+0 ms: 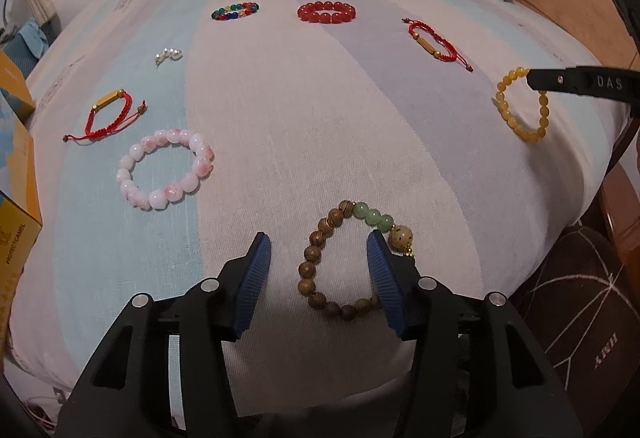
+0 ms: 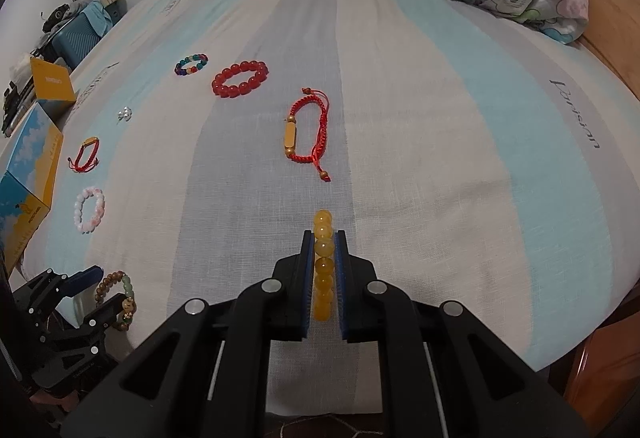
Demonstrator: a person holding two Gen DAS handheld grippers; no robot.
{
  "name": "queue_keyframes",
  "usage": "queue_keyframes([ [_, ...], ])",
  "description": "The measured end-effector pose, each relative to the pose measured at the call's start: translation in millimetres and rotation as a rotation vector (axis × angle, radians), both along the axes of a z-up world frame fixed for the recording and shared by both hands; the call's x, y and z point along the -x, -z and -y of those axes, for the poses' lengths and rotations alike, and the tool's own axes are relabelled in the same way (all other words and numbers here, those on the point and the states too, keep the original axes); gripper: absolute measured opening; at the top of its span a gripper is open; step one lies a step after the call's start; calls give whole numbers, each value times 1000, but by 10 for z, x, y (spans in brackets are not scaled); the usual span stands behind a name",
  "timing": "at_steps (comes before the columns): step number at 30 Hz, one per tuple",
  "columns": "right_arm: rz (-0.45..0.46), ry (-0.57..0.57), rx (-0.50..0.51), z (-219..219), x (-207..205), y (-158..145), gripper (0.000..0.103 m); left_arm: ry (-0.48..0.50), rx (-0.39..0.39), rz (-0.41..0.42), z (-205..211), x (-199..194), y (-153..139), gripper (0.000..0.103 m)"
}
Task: Organize jewelry
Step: 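Lift both bracelets and carry them toward the open cardboard box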
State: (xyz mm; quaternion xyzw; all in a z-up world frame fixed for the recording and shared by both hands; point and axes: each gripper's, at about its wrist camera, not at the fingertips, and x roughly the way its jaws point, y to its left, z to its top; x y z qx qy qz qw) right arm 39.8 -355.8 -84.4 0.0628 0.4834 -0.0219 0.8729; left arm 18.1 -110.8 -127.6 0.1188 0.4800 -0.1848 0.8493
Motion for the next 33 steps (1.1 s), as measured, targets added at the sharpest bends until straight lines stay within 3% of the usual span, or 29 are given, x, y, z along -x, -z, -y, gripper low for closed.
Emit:
queue_keyframes([
  [7,0,1,-7,8,-7,2,9,0,10,-31,-73,-3,17,17],
  [8,0,1,-8,6,-9,1,9,4,12,-37,-76,-4,11,9],
  [20,23,2,-26,0,6,-116,9,3,25,-63,-89,0,-152,7],
  [33,75,-6,-22,-133,98,-446,9,-72,57,-49,-186,-35,-559,7],
])
